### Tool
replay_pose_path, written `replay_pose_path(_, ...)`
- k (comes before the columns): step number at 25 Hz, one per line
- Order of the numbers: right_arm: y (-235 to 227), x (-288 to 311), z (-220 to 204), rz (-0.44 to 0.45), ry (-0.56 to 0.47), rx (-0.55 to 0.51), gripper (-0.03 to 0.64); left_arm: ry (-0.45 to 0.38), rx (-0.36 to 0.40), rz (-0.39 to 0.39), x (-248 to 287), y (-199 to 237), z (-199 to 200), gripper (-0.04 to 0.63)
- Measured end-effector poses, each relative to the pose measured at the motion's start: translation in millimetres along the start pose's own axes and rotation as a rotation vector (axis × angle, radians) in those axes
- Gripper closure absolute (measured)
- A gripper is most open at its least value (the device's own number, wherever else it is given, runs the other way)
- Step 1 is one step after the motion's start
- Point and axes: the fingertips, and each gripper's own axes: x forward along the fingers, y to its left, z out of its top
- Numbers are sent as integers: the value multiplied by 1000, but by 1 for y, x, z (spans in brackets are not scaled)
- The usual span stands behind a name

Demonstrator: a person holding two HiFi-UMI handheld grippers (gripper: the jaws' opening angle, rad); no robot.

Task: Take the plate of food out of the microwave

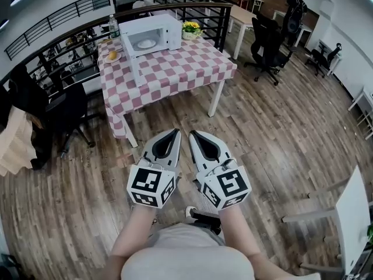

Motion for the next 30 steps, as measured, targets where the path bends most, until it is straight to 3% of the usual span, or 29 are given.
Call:
replay_pose_path(14,-65,33,-9,99,30,-1,592,-18,-38,115,72,17,-4,594)
replay_pose_path(30,-100,98,-32,125,61,42,592,4,-74,183,121,72,-17,594)
